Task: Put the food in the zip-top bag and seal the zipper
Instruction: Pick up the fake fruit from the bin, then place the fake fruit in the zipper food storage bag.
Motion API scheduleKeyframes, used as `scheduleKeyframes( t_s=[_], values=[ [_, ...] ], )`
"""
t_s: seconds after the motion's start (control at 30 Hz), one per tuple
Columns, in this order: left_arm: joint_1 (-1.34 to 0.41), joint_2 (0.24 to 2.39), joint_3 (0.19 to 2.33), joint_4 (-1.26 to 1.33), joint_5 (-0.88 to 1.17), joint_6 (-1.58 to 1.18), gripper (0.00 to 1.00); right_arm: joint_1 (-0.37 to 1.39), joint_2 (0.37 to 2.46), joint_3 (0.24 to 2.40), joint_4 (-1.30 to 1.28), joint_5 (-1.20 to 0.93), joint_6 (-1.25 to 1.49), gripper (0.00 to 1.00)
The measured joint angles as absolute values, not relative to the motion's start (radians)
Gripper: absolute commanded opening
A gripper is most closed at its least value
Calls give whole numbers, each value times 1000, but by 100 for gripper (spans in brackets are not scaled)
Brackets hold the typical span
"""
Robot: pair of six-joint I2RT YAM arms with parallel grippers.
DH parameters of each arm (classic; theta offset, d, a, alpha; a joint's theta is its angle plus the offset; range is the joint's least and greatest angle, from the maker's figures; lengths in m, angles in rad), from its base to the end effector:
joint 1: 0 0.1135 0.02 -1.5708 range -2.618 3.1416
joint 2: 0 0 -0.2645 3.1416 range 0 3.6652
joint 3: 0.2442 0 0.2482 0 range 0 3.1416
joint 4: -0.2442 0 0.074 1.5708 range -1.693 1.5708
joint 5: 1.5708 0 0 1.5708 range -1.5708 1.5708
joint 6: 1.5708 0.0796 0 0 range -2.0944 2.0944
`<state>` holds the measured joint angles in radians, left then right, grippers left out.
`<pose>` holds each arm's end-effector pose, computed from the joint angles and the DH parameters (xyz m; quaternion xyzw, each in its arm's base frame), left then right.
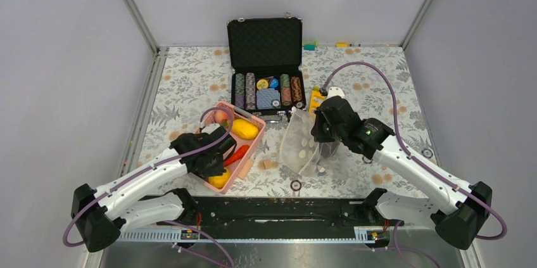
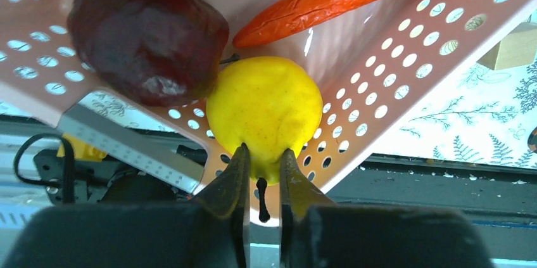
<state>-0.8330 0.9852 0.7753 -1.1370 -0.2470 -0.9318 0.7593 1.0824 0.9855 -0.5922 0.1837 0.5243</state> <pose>0.1190 -0.1019 0.1950 -0.0624 0.9843 -0.0078 0.1650 0.1978 0.1677 0.2867 -0.0667 0.8990 0.1879 0.3900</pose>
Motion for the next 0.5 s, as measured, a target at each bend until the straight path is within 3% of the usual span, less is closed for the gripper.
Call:
scheduleKeyframes(
  t_s=[0.5],
  values=[
    [-833,874,1064,-1279,-450,-922,0,759,1082,984,-592,191,523,0]
  ],
)
